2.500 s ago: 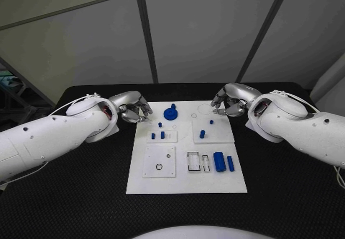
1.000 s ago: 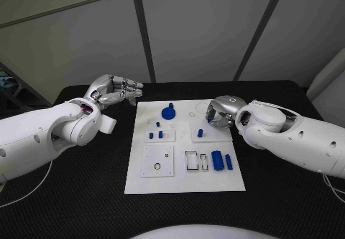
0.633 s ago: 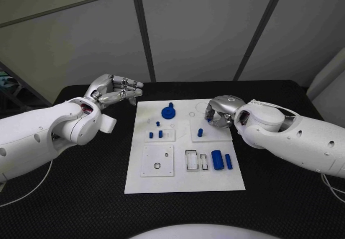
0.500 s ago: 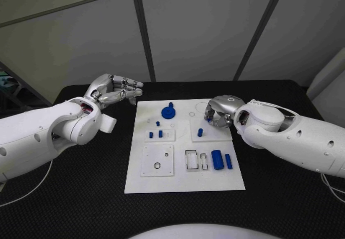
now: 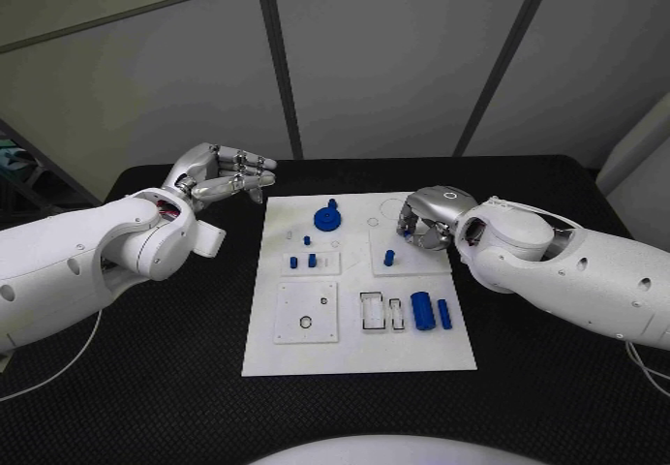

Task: Assemble the parts on the task board

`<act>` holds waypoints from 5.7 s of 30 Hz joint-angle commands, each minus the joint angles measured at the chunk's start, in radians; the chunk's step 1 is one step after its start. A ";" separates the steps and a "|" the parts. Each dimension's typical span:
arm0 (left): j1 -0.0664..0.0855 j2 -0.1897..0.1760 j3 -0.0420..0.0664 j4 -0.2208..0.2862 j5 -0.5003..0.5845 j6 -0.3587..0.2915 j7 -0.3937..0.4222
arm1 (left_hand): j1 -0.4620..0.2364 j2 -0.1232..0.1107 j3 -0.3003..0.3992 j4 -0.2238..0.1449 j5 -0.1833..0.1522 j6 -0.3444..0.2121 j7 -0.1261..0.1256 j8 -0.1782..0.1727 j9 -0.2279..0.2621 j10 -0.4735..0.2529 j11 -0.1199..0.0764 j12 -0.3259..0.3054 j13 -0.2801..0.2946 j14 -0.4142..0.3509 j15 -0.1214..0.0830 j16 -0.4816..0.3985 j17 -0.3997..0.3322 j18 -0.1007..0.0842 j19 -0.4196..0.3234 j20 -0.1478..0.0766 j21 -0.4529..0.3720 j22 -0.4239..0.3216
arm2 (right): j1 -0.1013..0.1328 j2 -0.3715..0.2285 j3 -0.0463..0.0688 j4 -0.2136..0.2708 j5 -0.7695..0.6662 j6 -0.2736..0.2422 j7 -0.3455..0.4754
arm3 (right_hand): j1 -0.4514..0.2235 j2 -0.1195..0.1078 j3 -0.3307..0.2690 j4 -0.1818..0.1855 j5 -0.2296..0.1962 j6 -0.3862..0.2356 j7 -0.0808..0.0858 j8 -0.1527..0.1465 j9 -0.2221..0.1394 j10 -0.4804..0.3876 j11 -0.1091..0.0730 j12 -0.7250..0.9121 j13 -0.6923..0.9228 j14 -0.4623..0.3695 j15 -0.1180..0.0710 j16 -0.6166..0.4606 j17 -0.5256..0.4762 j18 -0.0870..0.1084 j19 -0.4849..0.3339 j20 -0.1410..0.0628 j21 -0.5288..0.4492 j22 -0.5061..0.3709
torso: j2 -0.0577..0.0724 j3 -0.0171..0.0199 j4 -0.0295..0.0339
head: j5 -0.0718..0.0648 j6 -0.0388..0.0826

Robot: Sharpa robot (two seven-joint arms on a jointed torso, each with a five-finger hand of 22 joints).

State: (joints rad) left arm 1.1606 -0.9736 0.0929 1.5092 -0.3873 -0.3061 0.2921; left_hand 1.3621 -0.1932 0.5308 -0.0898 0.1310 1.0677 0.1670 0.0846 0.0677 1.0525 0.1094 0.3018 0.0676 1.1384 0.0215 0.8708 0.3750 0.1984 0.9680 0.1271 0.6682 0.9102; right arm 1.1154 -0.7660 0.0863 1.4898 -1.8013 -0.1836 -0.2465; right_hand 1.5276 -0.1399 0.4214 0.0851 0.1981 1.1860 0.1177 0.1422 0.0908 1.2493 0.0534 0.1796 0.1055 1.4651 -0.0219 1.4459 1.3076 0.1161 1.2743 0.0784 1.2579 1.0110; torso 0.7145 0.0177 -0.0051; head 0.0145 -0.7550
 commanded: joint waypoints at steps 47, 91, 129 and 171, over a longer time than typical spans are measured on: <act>0.001 0.024 0.001 -0.010 0.032 0.019 0.002 | 0.000 0.013 -0.012 -0.008 -0.003 -0.011 0.012 -0.011 -0.002 -0.031 0.007 0.009 -0.002 -0.011 0.011 -0.018 -0.016 -0.018 -0.014 0.003 -0.013 -0.001 | -0.088 0.094 0.003 0.231 0.136 -0.122 0.084 | -0.021 0.002 0.039 -0.048 0.032 0.005 0.007 -0.015 0.000 0.024 0.000 -0.039 0.000 0.068 -0.003 0.009 0.068 -0.007 0.007 0.001 0.017 0.016 | 0.002 -0.0014 0.0002 | 0.093 -0.025; 0.001 0.034 0.001 -0.016 0.032 0.025 -0.001 | -0.001 0.014 -0.013 -0.008 -0.003 -0.011 0.012 -0.011 -0.002 -0.033 0.008 0.010 -0.001 -0.012 0.012 -0.019 -0.017 -0.018 -0.015 0.003 -0.014 -0.002 | -0.115 0.129 -0.044 0.177 0.095 -0.063 0.067 | -0.026 0.003 0.039 -0.049 0.032 0.005 0.008 -0.017 0.000 0.024 0.001 -0.041 0.001 0.068 -0.002 0.010 0.069 -0.007 0.006 0.002 0.017 0.015 | 0.002 -0.0017 -0.0004 | 0.119 -0.054; 0.001 0.037 0.001 -0.019 0.032 0.033 -0.010 | -0.001 0.015 -0.015 -0.009 -0.003 -0.012 0.013 -0.011 -0.002 -0.038 0.009 0.013 -0.001 -0.015 0.013 -0.022 -0.021 -0.018 -0.018 0.005 -0.016 -0.002 | -0.115 0.150 -0.045 0.172 0.027 -0.011 0.035 | -0.105 -0.028 0.017 -0.047 0.031 -0.053 0.025 -0.064 -0.013 -0.062 0.029 -0.106 -0.023 0.065 0.022 0.005 0.055 -0.003 -0.014 0.023 0.003 -0.005 | 0.000 -0.0019 -0.0007 | 0.117 -0.057; 0.001 0.031 0.000 -0.022 0.032 0.048 -0.007 | -0.001 0.019 -0.019 -0.010 -0.003 -0.009 0.012 -0.008 -0.001 -0.037 0.008 0.022 0.000 -0.016 0.013 -0.024 -0.025 -0.018 -0.021 0.006 -0.019 -0.002 | -0.074 -0.094 0.026 0.257 0.055 -0.033 -0.014 | -0.144 -0.057 -0.084 -0.033 -0.016 -0.145 0.005 -0.080 -0.024 -0.211 0.051 -0.058 -0.039 0.051 0.042 -0.022 0.005 0.010 -0.047 0.045 -0.052 -0.080 | -0.004 -0.0044 -0.0090 | 0.076 -0.022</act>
State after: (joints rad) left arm 1.1606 -0.9432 0.0921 1.4852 -0.3579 -0.2705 0.2764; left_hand 1.3621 -0.1852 0.5168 -0.0979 0.1310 1.0558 0.1767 0.0778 0.0673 1.0171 0.1165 0.3205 0.0674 1.1277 0.0323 0.8519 0.3516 0.1917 0.9538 0.1344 0.6527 0.9091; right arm 1.0384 -0.8600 0.1115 1.7495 -1.7249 -0.2560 -0.2393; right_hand 1.3827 -0.2036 0.3428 0.0533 0.1879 1.0498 0.1217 0.0694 0.0684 1.0449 0.1035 0.1189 0.0664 1.4635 0.0128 1.4287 1.3074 0.1165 1.2312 0.1214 1.2103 0.9316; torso 0.7111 0.0137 -0.0136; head 0.0918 -0.7775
